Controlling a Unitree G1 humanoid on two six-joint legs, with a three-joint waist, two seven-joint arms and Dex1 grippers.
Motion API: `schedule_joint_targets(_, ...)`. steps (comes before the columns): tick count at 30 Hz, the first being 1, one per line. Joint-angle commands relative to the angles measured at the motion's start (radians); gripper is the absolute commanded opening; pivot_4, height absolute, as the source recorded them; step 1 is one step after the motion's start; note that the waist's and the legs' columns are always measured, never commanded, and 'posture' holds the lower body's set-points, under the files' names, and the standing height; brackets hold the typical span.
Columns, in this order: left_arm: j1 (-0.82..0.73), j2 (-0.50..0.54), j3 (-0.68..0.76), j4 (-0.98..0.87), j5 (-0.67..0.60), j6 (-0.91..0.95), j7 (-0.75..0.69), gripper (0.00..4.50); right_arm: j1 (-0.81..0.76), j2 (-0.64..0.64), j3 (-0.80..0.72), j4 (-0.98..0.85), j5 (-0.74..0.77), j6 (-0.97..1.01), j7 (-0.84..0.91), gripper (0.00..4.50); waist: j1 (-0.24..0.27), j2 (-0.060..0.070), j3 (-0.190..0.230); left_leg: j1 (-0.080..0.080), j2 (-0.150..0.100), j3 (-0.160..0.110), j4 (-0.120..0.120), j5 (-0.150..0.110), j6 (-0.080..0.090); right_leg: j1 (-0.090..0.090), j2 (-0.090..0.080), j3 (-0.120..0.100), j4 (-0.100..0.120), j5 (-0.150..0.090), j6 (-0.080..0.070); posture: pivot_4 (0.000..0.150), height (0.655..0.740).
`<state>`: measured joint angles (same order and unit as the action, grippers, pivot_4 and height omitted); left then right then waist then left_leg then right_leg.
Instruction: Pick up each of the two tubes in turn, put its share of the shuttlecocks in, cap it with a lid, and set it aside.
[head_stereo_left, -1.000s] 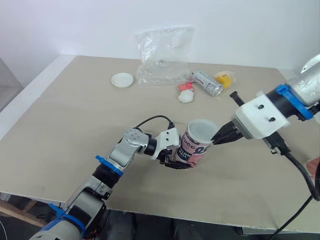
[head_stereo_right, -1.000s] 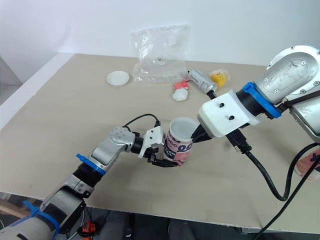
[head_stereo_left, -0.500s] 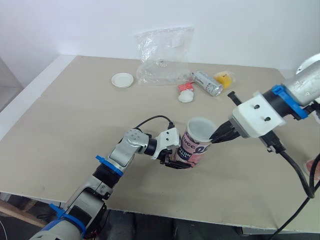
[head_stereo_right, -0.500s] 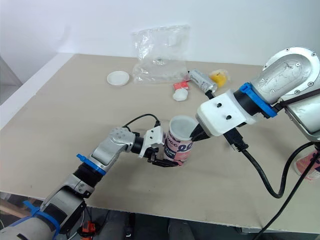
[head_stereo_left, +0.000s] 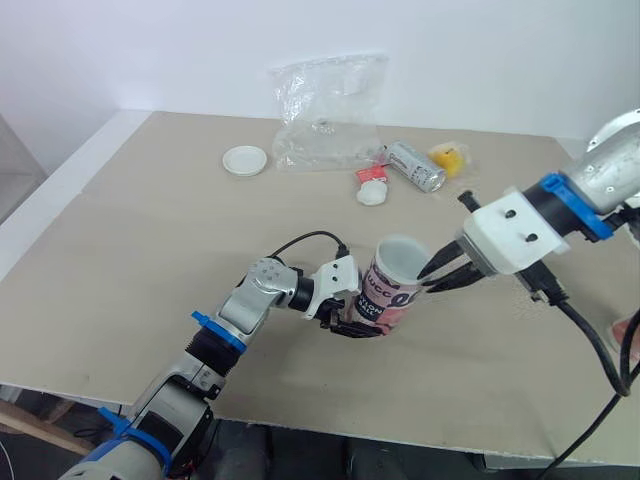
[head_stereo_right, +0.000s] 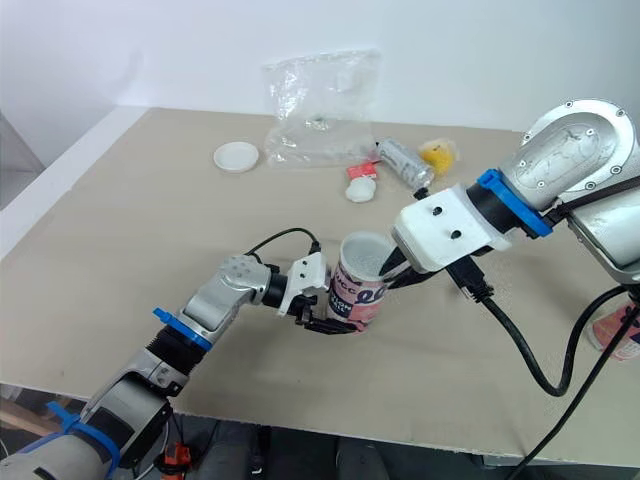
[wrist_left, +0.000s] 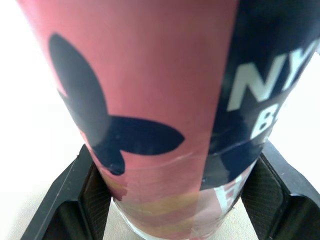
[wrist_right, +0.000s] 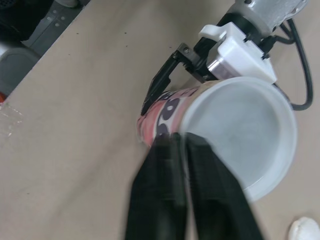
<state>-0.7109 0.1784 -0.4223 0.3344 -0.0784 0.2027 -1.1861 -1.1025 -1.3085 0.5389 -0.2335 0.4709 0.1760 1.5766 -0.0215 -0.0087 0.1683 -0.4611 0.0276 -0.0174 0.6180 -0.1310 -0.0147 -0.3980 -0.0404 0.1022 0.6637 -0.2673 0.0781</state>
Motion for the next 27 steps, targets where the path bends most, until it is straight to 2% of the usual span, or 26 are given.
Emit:
schedule_joint_targets(1, 0.019, 0.006, -0.022, 0.028, 0.020, 0.023, 0.007, 3.23, -0.001, -0.005, -0.027, -0.002, 0.001, -0.010, 0.038, 2.48, 0.000, 0.000, 0.000, 0.000, 0.000, 0.000, 0.000, 0.000, 0.000, 0.000, 0.000, 0.000, 0.000, 0.000, 0.000, 0.150, 0.7400)
schedule_joint_targets(2, 0.018, 0.006, -0.022, 0.029, 0.020, 0.023, 0.007, 3.23, 0.000, -0.004, -0.030, 0.000, 0.000, -0.007, 0.038, 2.85, 0.000, 0.000, 0.000, 0.000, 0.000, 0.000, 0.000, 0.000, 0.000, 0.000, 0.000, 0.000, 0.000, 0.000, 0.000, 0.150, 0.7400)
schedule_joint_targets(4, 0.017, 0.006, -0.022, 0.029, 0.020, 0.024, 0.006, 3.23, 0.002, 0.006, -0.046, 0.006, 0.011, 0.013, 0.038, 2.85, 0.000, 0.000, 0.000, 0.000, 0.000, 0.000, 0.000, 0.000, 0.000, 0.000, 0.000, 0.000, 0.000, 0.000, 0.000, 0.150, 0.7400)
schedule_joint_targets(8, 0.016, 0.007, -0.021, 0.030, 0.021, 0.024, 0.006, 3.23, 0.001, 0.052, -0.140, 0.016, 0.131, 0.205, 0.028, 2.85, 0.000, 0.000, 0.000, 0.000, 0.000, 0.000, 0.000, 0.000, 0.000, 0.000, 0.000, 0.000, 0.000, 0.000, 0.000, 0.150, 0.7400)
schedule_joint_targets(12, 0.017, 0.010, -0.019, 0.031, 0.021, 0.023, 0.008, 3.23, 0.018, 0.111, -0.271, 0.064, 0.245, 0.440, -0.064, 2.85, 0.000, 0.000, 0.000, 0.000, 0.000, -0.001, 0.000, 0.000, 0.000, 0.001, 0.000, 0.000, 0.001, 0.004, -0.006, 0.150, 0.7400)
schedule_joint_targets(16, 0.018, 0.015, -0.017, 0.029, 0.021, 0.022, 0.006, 3.23, 0.119, 0.154, -0.399, 0.084, 0.289, 0.553, -0.174, 2.85, 0.000, -0.002, -0.001, 0.000, 0.000, -0.001, 0.000, 0.000, 0.000, 0.001, 0.000, -0.001, 0.000, 0.004, -0.007, 0.150, 0.7400)
schedule_joint_targets(20, 0.018, 0.017, -0.017, 0.027, 0.023, 0.022, 0.004, 3.23, 0.223, 0.207, -0.481, 0.037, 0.292, 0.601, -0.287, 1.77, 0.000, -0.001, -0.001, 0.000, 0.001, -0.001, 0.000, 0.000, 0.000, 0.000, 0.001, -0.001, 0.002, 0.004, -0.006, 0.150, 0.7400)
schedule_joint_targets(23, 0.017, 0.018, -0.018, 0.027, 0.023, 0.022, 0.002, 3.23, 0.282, 0.226, -0.506, -0.010, 0.285, 0.622, -0.327, 0.15, 0.000, -0.002, -0.001, 0.000, 0.001, -0.002, 0.000, 0.000, 0.001, 0.001, 0.002, -0.001, 0.002, 0.003, -0.005, 0.150, 0.7400)
schedule_joint_targets(27, 0.016, 0.016, -0.020, 0.029, 0.024, 0.020, 0.001, 3.23, 0.321, 0.236, -0.500, -0.042, 0.256, 0.615, -0.337, 0.05, 0.000, -0.001, -0.001, 0.000, 0.001, -0.001, 0.000, 0.001, 0.001, 0.000, 0.002, -0.001, 0.002, 0.003, -0.003, 0.150, 0.7400)
